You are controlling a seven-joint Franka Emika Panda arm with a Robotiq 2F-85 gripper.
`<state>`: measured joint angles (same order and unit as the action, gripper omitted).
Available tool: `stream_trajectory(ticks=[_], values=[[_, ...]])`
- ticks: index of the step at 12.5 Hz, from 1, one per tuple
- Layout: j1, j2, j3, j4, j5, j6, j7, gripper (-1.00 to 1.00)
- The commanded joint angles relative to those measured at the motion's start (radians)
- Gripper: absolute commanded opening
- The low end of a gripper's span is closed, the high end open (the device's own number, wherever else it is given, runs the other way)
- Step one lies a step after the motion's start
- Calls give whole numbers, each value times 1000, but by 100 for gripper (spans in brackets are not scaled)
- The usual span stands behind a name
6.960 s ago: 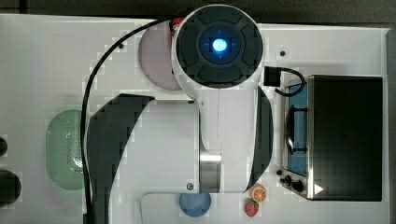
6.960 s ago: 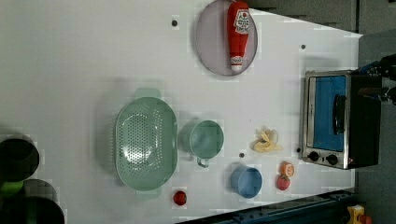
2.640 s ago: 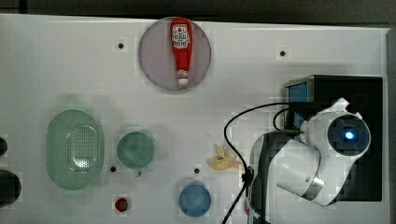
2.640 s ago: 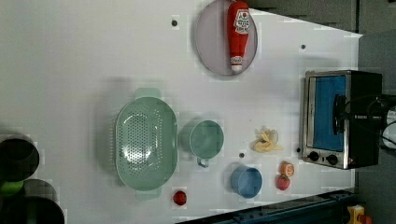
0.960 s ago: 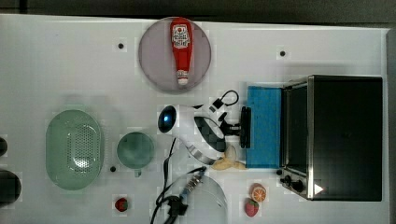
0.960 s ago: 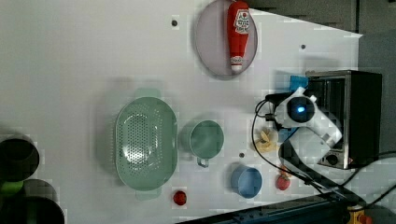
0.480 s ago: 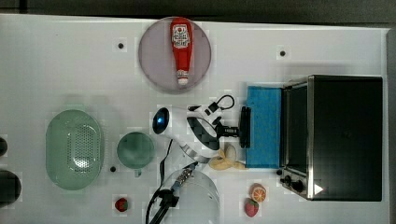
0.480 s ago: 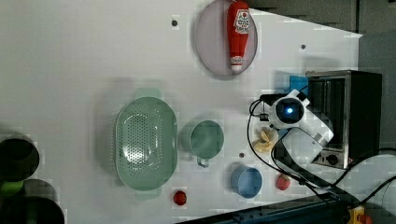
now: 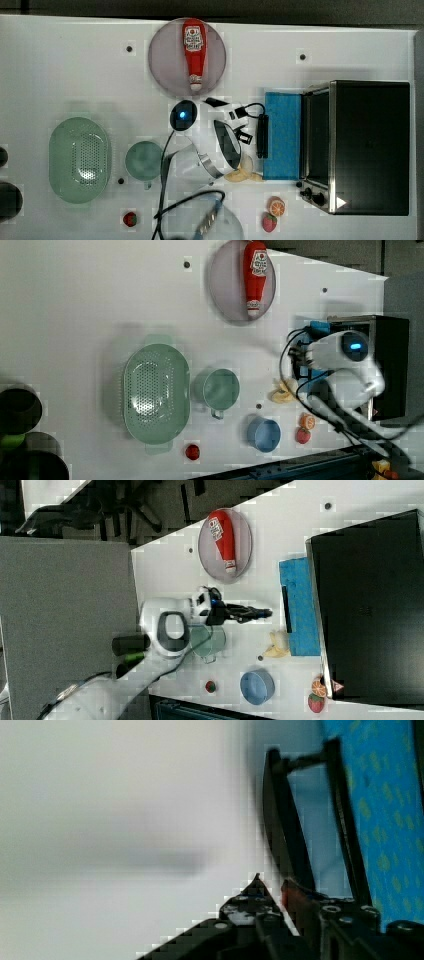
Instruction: Flap open oven.
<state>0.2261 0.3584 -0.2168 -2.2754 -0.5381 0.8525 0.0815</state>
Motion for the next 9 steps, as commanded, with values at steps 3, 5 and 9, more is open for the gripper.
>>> stream_trajectory(ticks=[3, 5, 9], values=[[-7, -303, -4, 52, 265, -154, 52, -65], [-7, -387, -8, 78, 373, -253, 52, -65], [-5, -520, -9, 171, 488, -450, 59, -65]])
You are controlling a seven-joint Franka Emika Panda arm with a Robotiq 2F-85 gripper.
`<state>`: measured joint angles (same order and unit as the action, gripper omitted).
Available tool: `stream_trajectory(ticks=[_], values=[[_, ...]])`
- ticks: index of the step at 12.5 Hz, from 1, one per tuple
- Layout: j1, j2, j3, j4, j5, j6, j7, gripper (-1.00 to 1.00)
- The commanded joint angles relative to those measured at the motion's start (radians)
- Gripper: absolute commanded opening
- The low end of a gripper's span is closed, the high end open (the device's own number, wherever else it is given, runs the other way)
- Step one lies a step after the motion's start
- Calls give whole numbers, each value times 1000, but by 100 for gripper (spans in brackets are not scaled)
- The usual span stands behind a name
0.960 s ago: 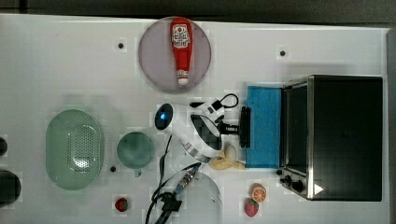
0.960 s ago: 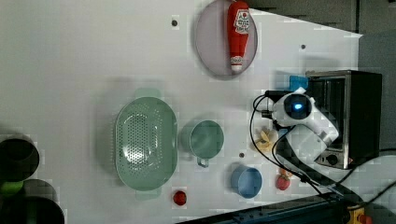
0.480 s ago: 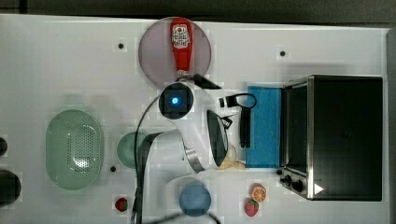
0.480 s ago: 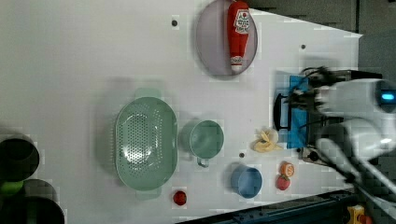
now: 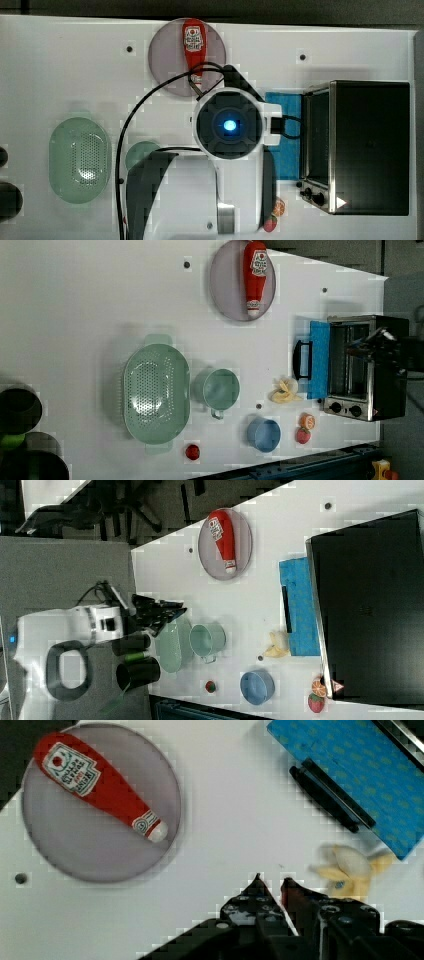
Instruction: Flap open oven.
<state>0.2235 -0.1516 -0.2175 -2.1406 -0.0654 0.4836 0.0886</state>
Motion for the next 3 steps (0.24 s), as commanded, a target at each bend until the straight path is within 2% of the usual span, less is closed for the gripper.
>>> stream_trajectory(ticks=[1, 3], values=[[-3, -27, -9, 71, 15, -136, 52, -65], [-4, -36, -16, 158, 15, -233, 52, -65]])
